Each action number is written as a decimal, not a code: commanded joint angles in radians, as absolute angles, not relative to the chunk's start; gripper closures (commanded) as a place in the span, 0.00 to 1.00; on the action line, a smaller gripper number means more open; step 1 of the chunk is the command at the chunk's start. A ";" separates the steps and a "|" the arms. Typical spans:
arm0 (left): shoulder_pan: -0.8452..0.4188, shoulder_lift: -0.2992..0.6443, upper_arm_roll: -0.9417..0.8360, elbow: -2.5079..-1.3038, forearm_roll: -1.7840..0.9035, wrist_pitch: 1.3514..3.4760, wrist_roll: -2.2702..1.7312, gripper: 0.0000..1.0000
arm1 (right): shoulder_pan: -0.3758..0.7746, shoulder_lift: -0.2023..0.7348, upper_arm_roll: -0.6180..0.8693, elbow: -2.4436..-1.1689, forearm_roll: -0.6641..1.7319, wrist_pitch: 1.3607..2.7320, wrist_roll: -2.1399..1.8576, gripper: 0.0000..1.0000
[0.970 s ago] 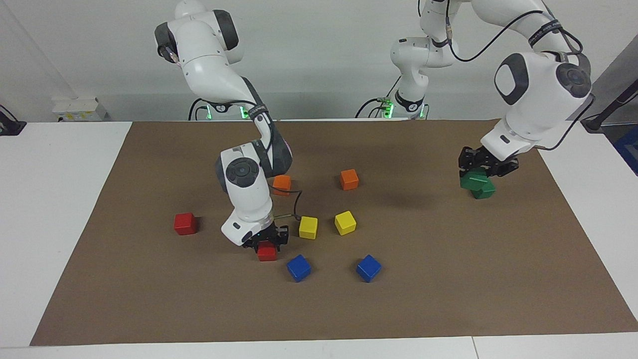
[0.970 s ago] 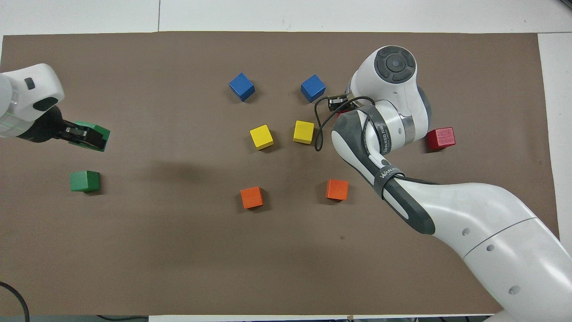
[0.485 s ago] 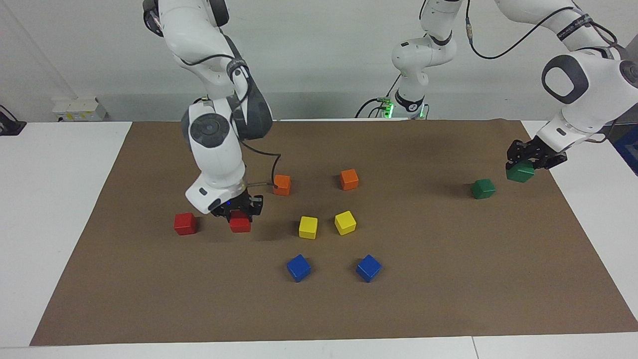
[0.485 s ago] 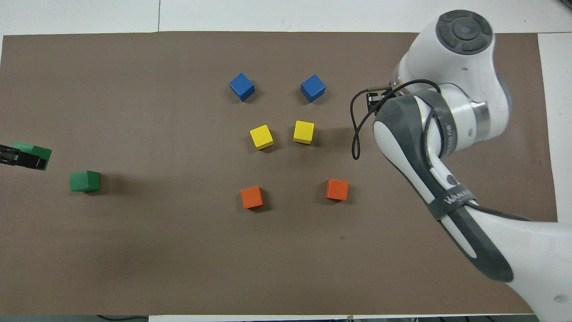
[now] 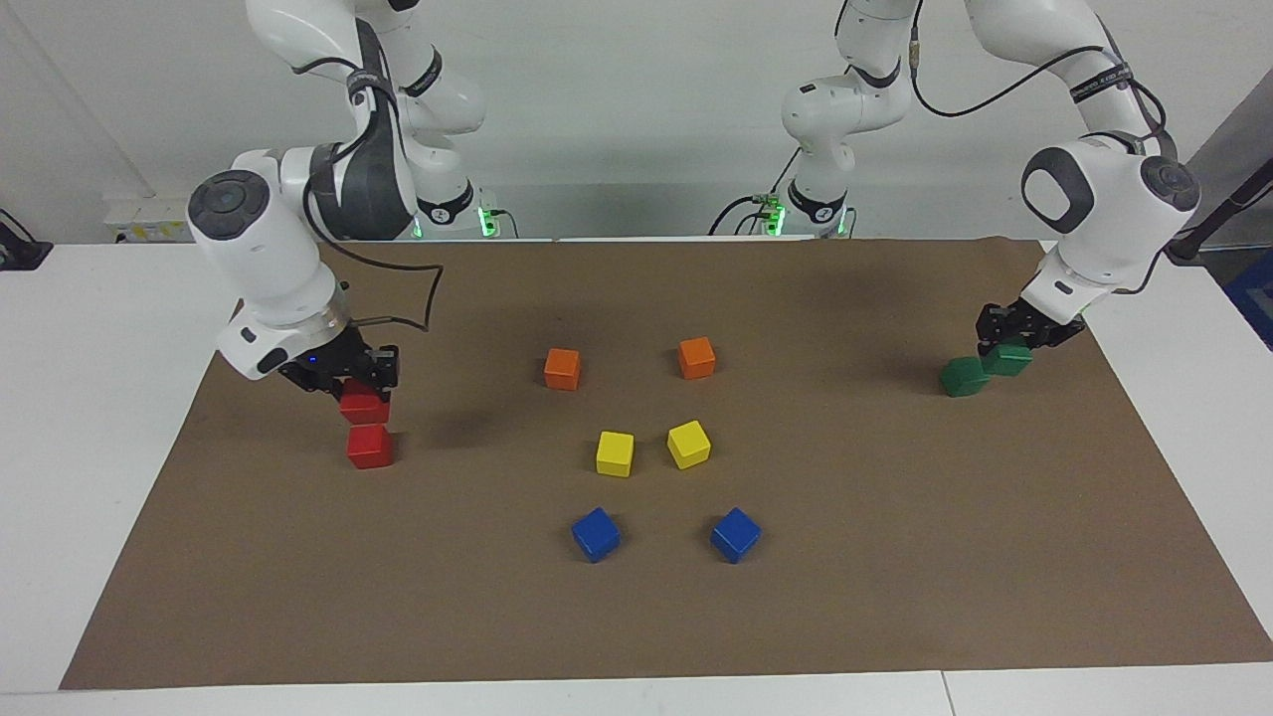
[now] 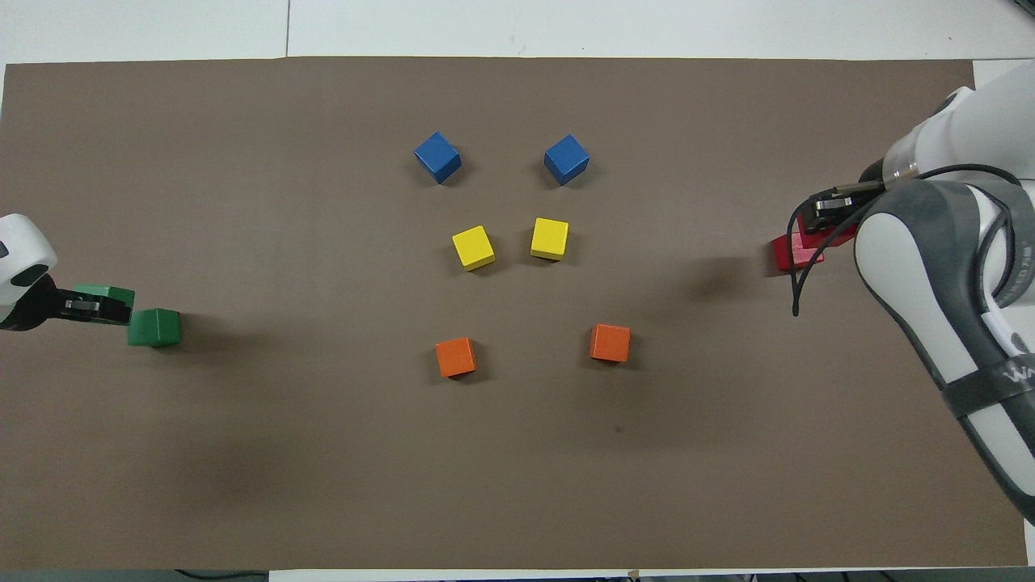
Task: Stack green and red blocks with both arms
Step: 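Stack green on green with the left gripper while the right gripper lowers red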
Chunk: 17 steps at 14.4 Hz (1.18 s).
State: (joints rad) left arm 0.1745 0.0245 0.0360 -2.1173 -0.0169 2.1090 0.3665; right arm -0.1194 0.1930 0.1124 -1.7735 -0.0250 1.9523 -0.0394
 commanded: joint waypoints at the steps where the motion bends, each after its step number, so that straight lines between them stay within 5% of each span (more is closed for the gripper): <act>1: 0.160 -0.021 0.041 -2.197 0.011 2.166 0.244 1.00 | -0.164 0.137 0.124 -1.894 -0.009 2.077 -0.098 1.00; 17: 0.156 -0.012 0.038 -2.283 0.011 2.279 0.124 1.00 | -0.167 0.152 0.123 -2.025 -0.025 2.244 -0.169 1.00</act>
